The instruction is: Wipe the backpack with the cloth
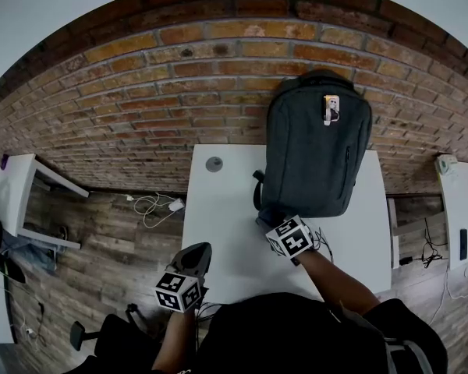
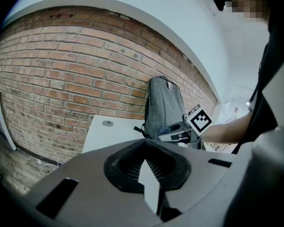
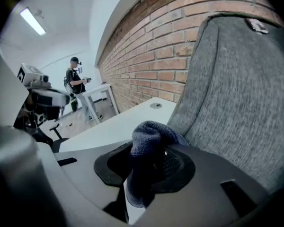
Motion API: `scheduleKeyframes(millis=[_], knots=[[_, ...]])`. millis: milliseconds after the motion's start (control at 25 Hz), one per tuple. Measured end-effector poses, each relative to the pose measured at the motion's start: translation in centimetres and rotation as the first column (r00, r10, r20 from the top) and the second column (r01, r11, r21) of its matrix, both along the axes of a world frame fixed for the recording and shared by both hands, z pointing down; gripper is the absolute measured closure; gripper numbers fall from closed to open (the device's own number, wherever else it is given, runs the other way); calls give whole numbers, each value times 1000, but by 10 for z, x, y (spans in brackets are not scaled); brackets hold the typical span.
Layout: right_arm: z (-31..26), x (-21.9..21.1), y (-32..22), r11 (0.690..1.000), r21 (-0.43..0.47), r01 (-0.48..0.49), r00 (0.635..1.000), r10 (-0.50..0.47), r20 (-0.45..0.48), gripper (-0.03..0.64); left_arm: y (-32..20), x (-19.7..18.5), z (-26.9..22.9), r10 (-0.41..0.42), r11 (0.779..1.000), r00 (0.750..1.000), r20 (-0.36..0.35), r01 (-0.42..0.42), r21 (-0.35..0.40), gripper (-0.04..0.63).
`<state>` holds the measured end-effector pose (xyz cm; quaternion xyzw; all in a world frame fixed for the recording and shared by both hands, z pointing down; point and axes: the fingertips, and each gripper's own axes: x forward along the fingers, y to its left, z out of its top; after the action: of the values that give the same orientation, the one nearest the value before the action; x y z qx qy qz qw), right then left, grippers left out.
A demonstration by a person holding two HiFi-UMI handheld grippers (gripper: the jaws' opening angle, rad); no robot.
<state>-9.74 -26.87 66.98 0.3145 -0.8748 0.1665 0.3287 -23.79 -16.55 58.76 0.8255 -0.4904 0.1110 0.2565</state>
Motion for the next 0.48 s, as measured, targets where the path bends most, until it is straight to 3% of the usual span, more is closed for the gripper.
scheduleKeyframes(millis=[280, 480], knots=[[-63, 11, -35, 975, 172, -144, 986, 128, 104, 515, -10, 2, 3, 55, 998, 998, -17, -55, 21, 600], [-104, 18, -65, 948, 262, -180, 981, 154, 116, 515, -11, 7, 6, 75, 997, 997, -35, -75, 16, 598]])
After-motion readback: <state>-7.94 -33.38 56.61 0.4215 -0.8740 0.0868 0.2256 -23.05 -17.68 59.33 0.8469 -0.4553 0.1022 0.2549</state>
